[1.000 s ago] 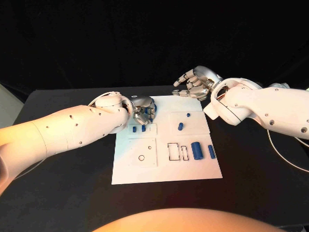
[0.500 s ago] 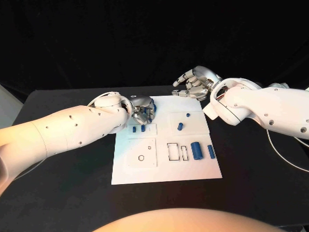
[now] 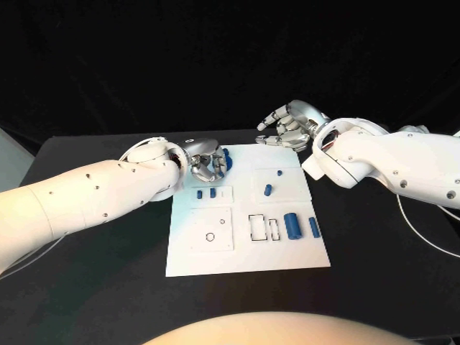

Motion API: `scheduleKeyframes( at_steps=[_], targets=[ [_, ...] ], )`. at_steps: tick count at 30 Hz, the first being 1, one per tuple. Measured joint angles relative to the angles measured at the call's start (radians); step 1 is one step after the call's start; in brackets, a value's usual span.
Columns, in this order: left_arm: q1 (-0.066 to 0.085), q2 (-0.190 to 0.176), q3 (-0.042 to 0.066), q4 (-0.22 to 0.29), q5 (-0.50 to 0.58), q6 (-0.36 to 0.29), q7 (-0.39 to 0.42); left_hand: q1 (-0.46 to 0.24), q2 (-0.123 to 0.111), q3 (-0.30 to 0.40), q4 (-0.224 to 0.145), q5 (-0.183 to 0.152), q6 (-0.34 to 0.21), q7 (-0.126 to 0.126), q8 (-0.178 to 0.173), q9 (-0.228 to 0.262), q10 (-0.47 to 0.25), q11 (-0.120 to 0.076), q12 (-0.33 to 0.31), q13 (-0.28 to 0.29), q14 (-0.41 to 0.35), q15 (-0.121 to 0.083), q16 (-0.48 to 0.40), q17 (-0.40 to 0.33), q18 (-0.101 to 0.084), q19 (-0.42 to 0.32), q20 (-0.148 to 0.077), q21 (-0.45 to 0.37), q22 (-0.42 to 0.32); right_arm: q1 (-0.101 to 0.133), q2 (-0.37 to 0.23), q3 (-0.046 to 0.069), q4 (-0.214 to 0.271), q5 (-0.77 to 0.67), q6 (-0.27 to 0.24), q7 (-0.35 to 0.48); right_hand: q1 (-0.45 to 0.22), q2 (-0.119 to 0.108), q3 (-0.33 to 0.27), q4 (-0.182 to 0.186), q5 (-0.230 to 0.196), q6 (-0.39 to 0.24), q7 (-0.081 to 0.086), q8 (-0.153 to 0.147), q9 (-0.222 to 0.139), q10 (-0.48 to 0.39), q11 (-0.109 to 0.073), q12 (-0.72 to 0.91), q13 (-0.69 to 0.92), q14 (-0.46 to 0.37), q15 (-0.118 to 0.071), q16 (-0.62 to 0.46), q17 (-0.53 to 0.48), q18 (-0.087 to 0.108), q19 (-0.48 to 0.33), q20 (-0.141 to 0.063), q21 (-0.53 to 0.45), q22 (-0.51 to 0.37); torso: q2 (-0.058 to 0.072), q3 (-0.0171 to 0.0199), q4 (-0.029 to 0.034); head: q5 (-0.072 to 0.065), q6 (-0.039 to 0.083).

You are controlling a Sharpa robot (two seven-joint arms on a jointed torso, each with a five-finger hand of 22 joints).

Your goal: Assemble the parts on the task board

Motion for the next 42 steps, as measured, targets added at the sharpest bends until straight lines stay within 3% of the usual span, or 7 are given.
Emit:
scheduleKeyframes(
  at_steps=[5,12,17,24,42],
  targets=[
    [0.001,-0.041,0.026,0.041,0.024,0.002,0.009,-0.009,-0.005,0.0,0.0,-0.001,0.002,0.002,-0.003,0.0,0.0,0.0,-0.01,-0.001,0.0,0.0,0.0,-0.002,0.0,0.0,0.0,0.0,0.0,0.0,-0.003,0.0,0.0,0.0,0.0,0.0,0.0,0.0,0.0,0.0,0.0,0.0,0.0,0.0,0.0,0.0,0.0,0.0,0.0,0.0,0.0,0.0,0.0,0.0,0.0,0.0,0.0,0.0,-0.001,-0.0001,0.0006,0.0,0.001],
    [0.001,-0.082,0.04,0.063,0.051,0.025,0.01,-0.017,-0.004,-0.003,-0.003,-0.001,0.004,0.004,-0.009,0.001,0.0,0.0,-0.012,-0.003,0.0,0.0,0.0,-0.003,0.0,0.0,0.0,0.0,-0.001,0.0,-0.005,0.0,0.0,0.0,0.0,0.0,0.0,0.0,0.0,0.0,0.0,0.0,0.0,0.0,0.0,0.0,0.0,0.0,0.0,0.0,0.0,0.0,0.0,0.0,0.0,0.0,0.0,0.0,-0.003,0.0003,0.0049,0.003,0.0],
    [0.001,-0.086,0.041,0.049,0.057,0.046,0.006,-0.017,-0.004,-0.003,-0.003,-0.001,0.004,0.004,-0.009,0.001,0.0,0.0,-0.017,-0.003,0.0,0.0,0.0,-0.004,0.0,0.0,0.0,0.0,-0.001,0.0,-0.005,0.0,0.0,0.0,0.0,0.0,0.0,0.0,0.0,0.0,0.0,0.0,0.0,0.0,0.0,0.0,0.0,0.0,0.0,0.0,0.0,0.0,0.001,0.0,0.0,0.0,0.0,0.0,-0.004,0.0002,0.0068,0.006,-0.001],
    [0.0,-0.083,0.034,0.027,0.058,0.069,0.001,-0.017,-0.004,-0.003,-0.003,-0.001,0.004,0.004,-0.009,0.001,0.0,0.0,-0.017,-0.004,0.0,0.0,0.0,-0.005,0.0,0.0,0.0,0.0,-0.001,0.0,-0.005,0.0,-0.001,0.0,0.0,0.0,0.0,0.0,0.0,0.0,0.0,0.0,0.0,0.0,0.0,0.0,0.0,0.0,0.0,0.0,0.0,0.0,0.001,0.0,0.0,0.0,0.0,0.0,-0.003,0.0001,0.0049,0.01,-0.001],
    [-0.004,-0.05,0.023,-0.019,0.047,0.088,-0.005,-0.018,-0.003,-0.003,-0.003,-0.002,0.007,0.0,-0.012,0.001,0.007,0.0,-0.021,-0.004,0.0,0.0,0.0,-0.006,0.0,0.0,0.0,0.0,0.001,0.0,-0.005,0.0,0.001,0.0,0.0,0.0,0.0,0.0,0.0,0.0,0.0,0.0,0.0,0.0,0.0,0.0,0.0,0.0,0.0,0.0,0.0,0.0,0.001,0.0,0.0,0.0,0.0,-0.001,-0.001,0.0005,0.004,0.011,-0.007]
  ],
)
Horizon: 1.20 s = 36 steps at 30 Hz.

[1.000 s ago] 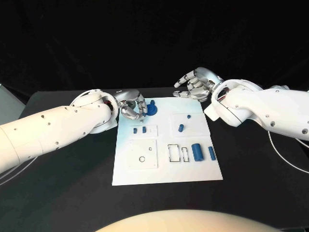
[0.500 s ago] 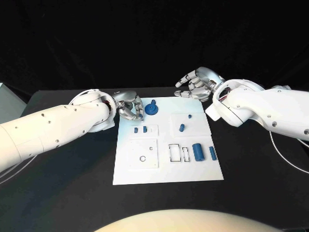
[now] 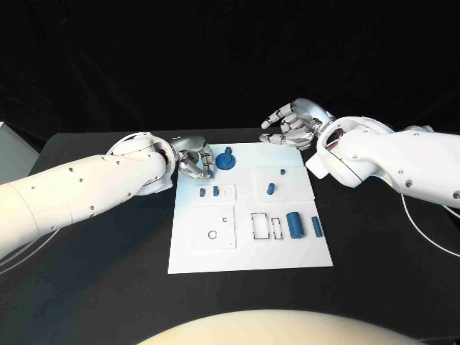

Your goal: Assemble the parts on the task board

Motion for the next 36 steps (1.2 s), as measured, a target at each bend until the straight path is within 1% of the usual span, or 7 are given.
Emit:
scheduleKeyframes(
  at_steps=[18,22,25,36],
  targets=[
    [-0.001,0.007,-0.003,-0.006,-0.006,0.021,-0.002,-0.002,0.002,0.0,0.0,-0.001,0.0,0.0,-0.003,0.004,0.0,0.0,0.0,0.0,0.0,0.0,0.0,-0.006,0.0,0.0,0.0,0.0,0.002,0.0,0.0,0.0,0.001,0.0,0.0,0.0,0.0,0.0,0.0,0.0,0.0,0.0,0.0,0.0,0.0,0.0,0.0,0.0,0.0,0.0,0.0,0.0,0.0,0.0,0.0,0.0,0.0,0.001,-0.002,-0.0001,0.0008,-0.001,-0.004],
    [-0.001,0.007,-0.004,-0.005,-0.006,0.025,-0.002,-0.003,0.002,-0.003,-0.003,-0.001,0.004,-0.004,-0.003,0.004,0.006,-0.005,-0.005,0.0,0.0,0.0,0.0,-0.006,0.0,0.0,0.0,0.0,0.001,0.0,0.0,0.0,0.001,0.0,0.0,0.0,0.0,0.0,0.0,0.0,0.0,0.0,0.0,0.0,0.0,0.0,0.0,0.0,0.0,0.0,0.0,0.0,0.0,0.0,0.0,0.0,0.0,0.001,-0.002,-0.0004,0.0008,-0.002,-0.004],
    [-0.001,0.007,-0.004,-0.005,-0.006,0.027,-0.002,-0.003,0.002,-0.003,-0.003,-0.001,0.006,-0.002,-0.003,0.004,0.009,-0.002,-0.005,0.0,0.0,0.0,0.0,-0.006,0.0,0.0,0.0,0.0,0.001,0.0,-0.001,0.0,0.001,0.0,0.0,0.0,0.0,0.0,0.0,0.0,0.0,0.0,0.0,0.0,0.0,0.0,0.0,0.0,0.0,0.0,0.0,0.0,0.0,0.0,0.0,0.0,0.0,0.001,-0.002,-0.0004,0.0008,-0.002,-0.005],
    [0.0,0.008,-0.004,-0.005,-0.007,0.028,-0.001,-0.003,0.002,-0.003,-0.003,-0.002,0.008,-0.001,-0.007,0.004,0.009,-0.002,-0.005,0.0,0.0,0.0,0.0,-0.007,0.0,0.0,0.0,0.0,0.001,0.0,-0.001,0.0,0.0,0.0,-0.001,0.0,0.0,0.0,0.0,0.0,0.0,0.0,0.0,0.0,0.0,0.0,0.0,0.0,0.0,0.0,0.0,0.0,0.0,0.0,0.0,0.0,0.0,0.001,-0.001,0.0001,0.0005,-0.003,-0.005]
  ],
)
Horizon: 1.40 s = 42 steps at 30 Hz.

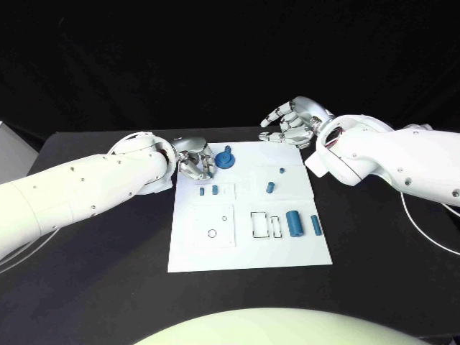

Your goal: Assemble the parts on the task board

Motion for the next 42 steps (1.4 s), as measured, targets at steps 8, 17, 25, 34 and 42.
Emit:
scheduleKeyframes(
  at_steps=[8,17,25,34,42],
  targets=[
    [0.0,0.007,-0.003,-0.006,-0.002,0.0,-0.001,-0.001,-0.001,0.0,0.0,0.0,0.0,0.0,0.0,-0.001,0.0,0.0,0.0,0.0,0.0,0.0,0.0,-0.001,0.0,0.0,0.0,0.0,0.0,0.0,0.0,0.0,0.0,0.0,0.0,0.0,0.0,0.0,0.0,0.0,0.0,0.0,0.0,0.0,0.0,0.0,0.0,0.0,0.0,0.0,0.0,0.0,0.0,0.0,0.0,0.0,0.0,0.0,0.001,-0.0001,0.0,-0.001,0.0],
    [0.001,0.014,-0.006,-0.011,-0.003,0.001,-0.003,-0.001,-0.001,0.0,0.0,0.0,0.003,-0.003,-0.002,0.0,0.0,0.0,-0.004,0.0,0.0,0.0,0.0,0.0,0.0,0.0,0.0,0.0,0.0,0.0,0.001,0.0,-0.001,0.0,0.0,0.0,0.0,0.0,0.0,0.0,0.0,0.0,0.0,0.0,0.0,0.0,0.0,0.0,0.0,0.0,0.0,0.0,0.0,0.0,0.0,0.0,0.0,0.0,0.001,0.0,-0.0005,-0.002,-0.002],
    [0.002,0.015,-0.006,-0.012,-0.003,0.011,-0.01,-0.001,-0.001,-0.003,-0.003,0.0,0.003,-0.003,-0.002,0.001,0.004,-0.003,-0.004,0.0,0.0,0.0,0.0,-0.007,0.0,0.0,0.0,0.0,0.0,0.0,0.0,0.0,-0.001,0.0,0.0,0.0,0.0,0.0,0.0,0.0,0.0,0.0,0.0,0.0,0.0,0.0,0.0,0.0,0.0,0.0,0.0,0.0,0.0,0.0,0.0,0.0,0.0,0.0,0.001,0.0003,-0.0002,-0.003,-0.004],
    [0.004,0.015,-0.006,-0.012,-0.004,0.024,-0.02,-0.001,-0.001,-0.003,-0.003,0.0,0.003,-0.003,-0.005,0.001,0.004,-0.003,-0.007,0.0,0.0,0.0,0.0,-0.012,0.0,0.0,0.0,0.0,-0.003,0.0,-0.001,0.0,-0.001,0.0,0.0,0.0,0.0,0.0,0.0,0.0,0.0,0.0,0.0,0.0,0.0,0.0,0.0,0.0,0.0,0.0,0.0,0.0,0.0,0.0,0.0,0.0,0.0,0.0,0.0,0.0,-0.0001,-0.003,-0.004],
    [0.004,0.015,-0.006,-0.011,-0.004,0.023,-0.021,-0.001,-0.001,-0.003,-0.003,0.0,0.003,-0.003,-0.008,0.001,0.004,-0.003,-0.018,-0.001,0.0,0.0,0.0,0.005,0.0,0.0,0.0,0.0,-0.005,0.0,-0.001,0.0,-0.002,0.0,0.0,0.0,0.0,0.0,0.0,0.0,0.0,0.0,0.0,0.0,0.0,0.0,0.0,0.0,0.0,0.0,0.0,0.0,0.0,0.0,0.0,0.0,0.0,-0.001,0.0,-0.0007,0.0004,-0.004,-0.003]
  ],
)
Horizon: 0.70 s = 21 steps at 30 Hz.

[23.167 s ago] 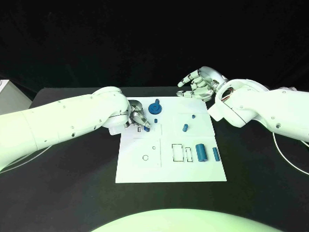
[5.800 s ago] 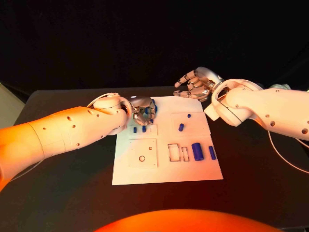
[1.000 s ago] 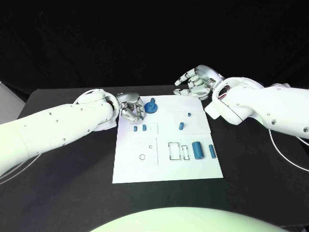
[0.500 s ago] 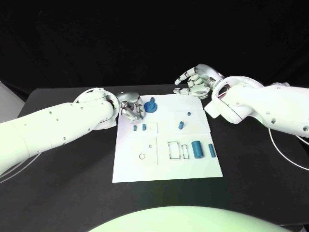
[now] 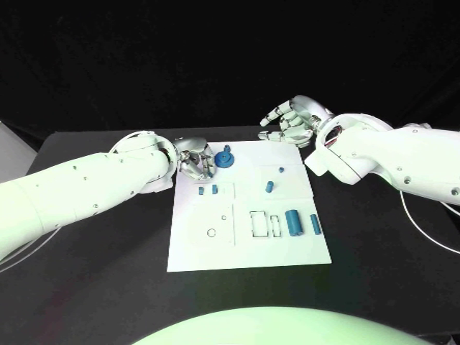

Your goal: Assemble the parts on the task board

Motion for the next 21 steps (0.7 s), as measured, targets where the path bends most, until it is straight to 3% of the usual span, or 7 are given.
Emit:
scheduleKeyframes(
  at_steps=[10,16,21],
  targets=[
    [-0.001,-0.001,-0.001,0.001,0.002,-0.003,0.002,-0.005,0.005,0.002,-0.007,0.0,-0.014,0.015,-0.029,-0.009,0.0,0.007,-0.03,-0.005,-0.003,0.003,0.0,-0.01,0.0,-0.004,0.004,-0.003,-0.006,0.0,0.0,0.0,0.0,0.0,0.0,0.0,0.0,0.0,0.0,0.0,0.0,0.0,0.0,0.0,0.0,0.0,0.0,0.0,0.0,0.0,0.0,0.0,0.001,0.0,0.0,0.0,0.0,0.0,0.0,0.0,0.0,0.001,0.0],
    [-0.004,-0.004,-0.005,0.001,0.003,-0.002,0.0,-0.03,-0.004,-0.001,-0.018,0.0,-0.092,0.023,-0.093,-0.034,0.003,0.011,-0.059,-0.006,-0.007,0.007,0.0,-0.015,0.0,-0.009,0.009,-0.004,-0.008,0.0,0.0,0.0,-0.001,0.0,0.0,0.0,0.0,0.0,0.0,0.0,0.0,0.0,0.0,0.0,0.0,0.0,0.0,0.0,0.0,0.0,0.0,0.0,0.001,0.0,0.0,0.0,0.0,0.001,0.0,0.0,0.0,0.001,0.0],
    [-0.005,-0.006,-0.005,0.0,0.003,-0.002,-0.004,-0.034,-0.007,-0.001,-0.018,0.0,-0.102,0.023,-0.102,-0.039,0.003,0.011,-0.064,-0.006,-0.007,0.007,0.0,-0.015,0.0,-0.009,0.009,-0.004,-0.008,0.0,0.0,0.0,-0.001,0.0,0.0,0.0,0.0,0.0,0.0,0.0,0.0,0.0,0.0,0.0,0.0,0.0,0.0,0.0,0.0,0.0,0.0,0.0,0.001,0.0,0.0,0.0,0.0,0.001,0.0,0.0,0.0,0.001,0.0]
  ],
)
